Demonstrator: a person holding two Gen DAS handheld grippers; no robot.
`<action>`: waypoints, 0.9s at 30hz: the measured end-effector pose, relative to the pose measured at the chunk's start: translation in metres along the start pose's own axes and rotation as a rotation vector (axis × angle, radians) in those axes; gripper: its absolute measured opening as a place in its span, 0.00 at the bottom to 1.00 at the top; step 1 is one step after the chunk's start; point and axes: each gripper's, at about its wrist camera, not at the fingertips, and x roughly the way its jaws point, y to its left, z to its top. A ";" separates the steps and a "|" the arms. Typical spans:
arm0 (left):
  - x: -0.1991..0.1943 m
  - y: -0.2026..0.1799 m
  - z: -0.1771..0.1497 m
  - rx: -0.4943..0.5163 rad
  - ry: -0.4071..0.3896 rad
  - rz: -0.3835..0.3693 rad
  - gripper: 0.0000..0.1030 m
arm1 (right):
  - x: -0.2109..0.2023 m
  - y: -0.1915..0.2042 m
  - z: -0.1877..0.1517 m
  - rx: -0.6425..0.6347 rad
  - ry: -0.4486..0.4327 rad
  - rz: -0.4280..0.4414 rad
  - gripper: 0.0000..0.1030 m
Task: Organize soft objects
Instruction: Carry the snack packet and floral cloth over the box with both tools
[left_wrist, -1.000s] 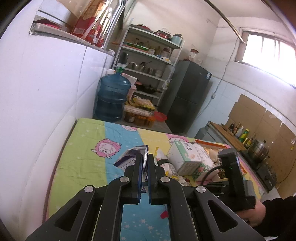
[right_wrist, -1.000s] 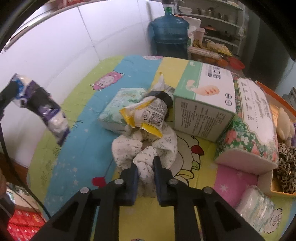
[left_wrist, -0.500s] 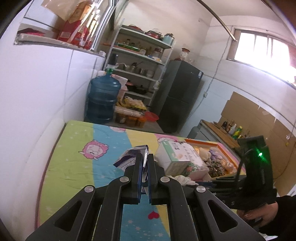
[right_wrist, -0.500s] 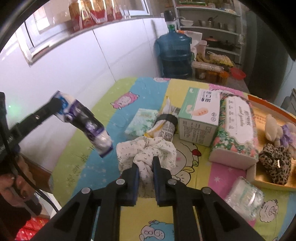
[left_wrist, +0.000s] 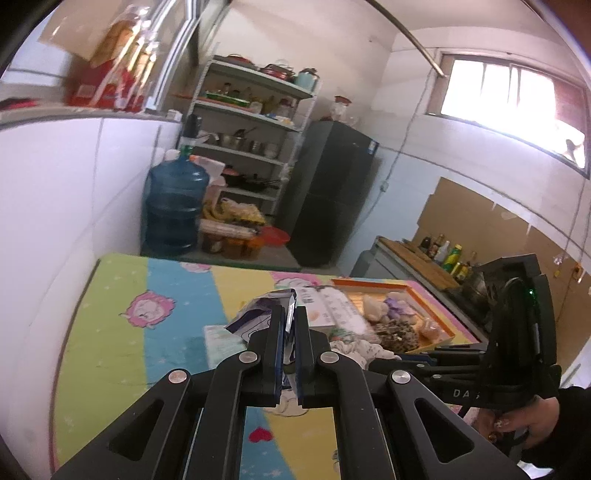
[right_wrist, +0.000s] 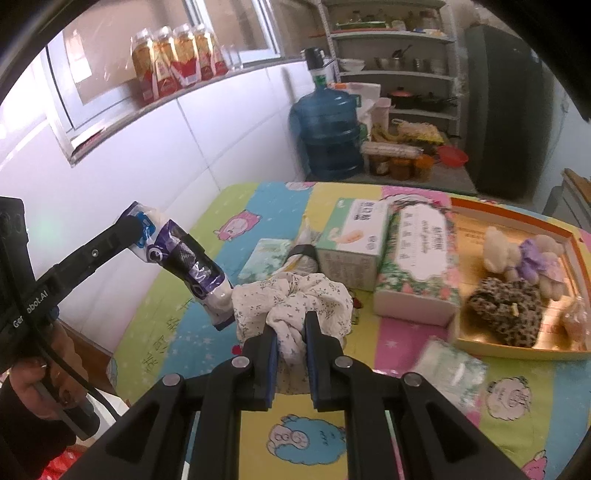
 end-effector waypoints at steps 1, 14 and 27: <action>0.002 -0.006 0.001 0.006 0.000 -0.010 0.04 | -0.006 -0.004 -0.002 0.006 -0.009 -0.006 0.14; 0.043 -0.067 0.005 0.055 0.057 -0.110 0.04 | -0.053 -0.062 -0.014 0.093 -0.078 -0.073 0.14; 0.089 -0.134 0.008 0.109 0.096 -0.182 0.04 | -0.081 -0.125 -0.020 0.176 -0.121 -0.111 0.14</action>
